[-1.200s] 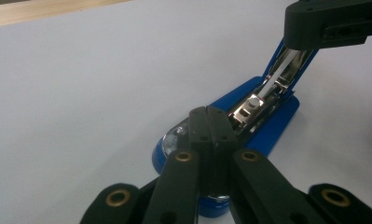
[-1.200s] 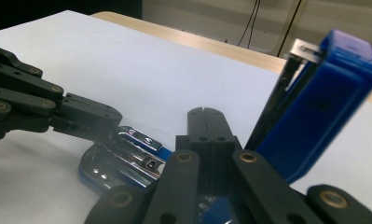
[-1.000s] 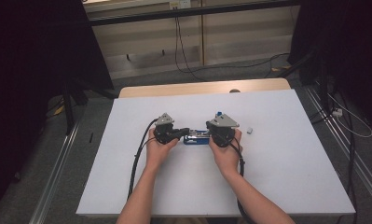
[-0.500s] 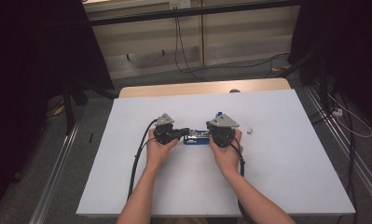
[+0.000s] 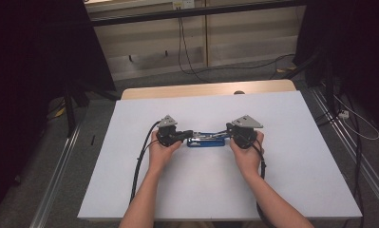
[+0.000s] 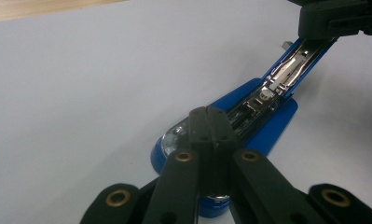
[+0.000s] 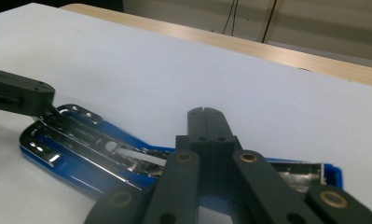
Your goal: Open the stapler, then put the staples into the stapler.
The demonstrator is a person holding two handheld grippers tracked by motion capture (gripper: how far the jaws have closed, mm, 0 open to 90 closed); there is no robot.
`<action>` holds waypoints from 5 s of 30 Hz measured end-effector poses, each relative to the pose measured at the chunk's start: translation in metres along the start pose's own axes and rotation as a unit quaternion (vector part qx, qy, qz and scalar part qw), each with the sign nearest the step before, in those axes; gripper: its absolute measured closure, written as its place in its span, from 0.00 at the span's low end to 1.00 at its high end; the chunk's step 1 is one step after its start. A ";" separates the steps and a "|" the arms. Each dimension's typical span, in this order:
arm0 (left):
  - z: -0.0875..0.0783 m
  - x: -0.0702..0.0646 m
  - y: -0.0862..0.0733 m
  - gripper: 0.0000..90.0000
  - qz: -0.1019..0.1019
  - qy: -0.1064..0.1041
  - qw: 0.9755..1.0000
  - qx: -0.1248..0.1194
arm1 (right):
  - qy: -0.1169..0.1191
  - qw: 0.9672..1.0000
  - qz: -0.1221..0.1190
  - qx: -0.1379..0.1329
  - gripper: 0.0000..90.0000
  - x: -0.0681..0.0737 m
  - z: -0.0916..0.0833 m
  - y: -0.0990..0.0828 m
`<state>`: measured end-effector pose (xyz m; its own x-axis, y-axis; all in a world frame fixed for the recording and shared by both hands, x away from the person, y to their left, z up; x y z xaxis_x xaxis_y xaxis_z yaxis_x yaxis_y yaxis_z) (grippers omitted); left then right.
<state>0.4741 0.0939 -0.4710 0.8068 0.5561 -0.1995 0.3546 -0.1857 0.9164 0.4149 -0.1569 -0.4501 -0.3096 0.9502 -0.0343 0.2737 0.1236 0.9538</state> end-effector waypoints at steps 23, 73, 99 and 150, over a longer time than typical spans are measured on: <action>-0.005 -0.011 0.014 0.74 0.000 0.010 1.000 -0.006 | -0.020 1.000 0.006 0.001 0.76 -0.063 -0.026 0.001; -0.030 -0.002 0.023 0.14 -0.009 0.081 0.997 -0.001 | -0.062 0.989 0.043 0.123 0.71 -0.081 -0.004 -0.036; -0.038 -0.001 0.026 0.13 -0.009 0.081 0.997 -0.003 | -0.023 0.990 0.050 0.129 0.88 -0.095 -0.001 -0.035; -0.076 -0.009 0.021 0.10 -0.017 0.095 0.995 0.008 | 0.142 0.987 0.009 0.075 0.88 -0.078 -0.009 0.039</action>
<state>0.4389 0.1465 -0.4239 0.6905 0.7053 -0.1604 0.3892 -0.1753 0.9043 0.4410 -0.2284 -0.4077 -0.5400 0.8372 0.0872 0.4066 0.1687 0.8979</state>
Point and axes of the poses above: each handheld gripper's, and its own axes: z roughly forward along the jaws, y roughly out of its top, x roughly to its left, the point moved 2 cm from there along z, roughly forward along the jaws, and after that the axes turned 9 degrees about -x, right-handed, at the moved point
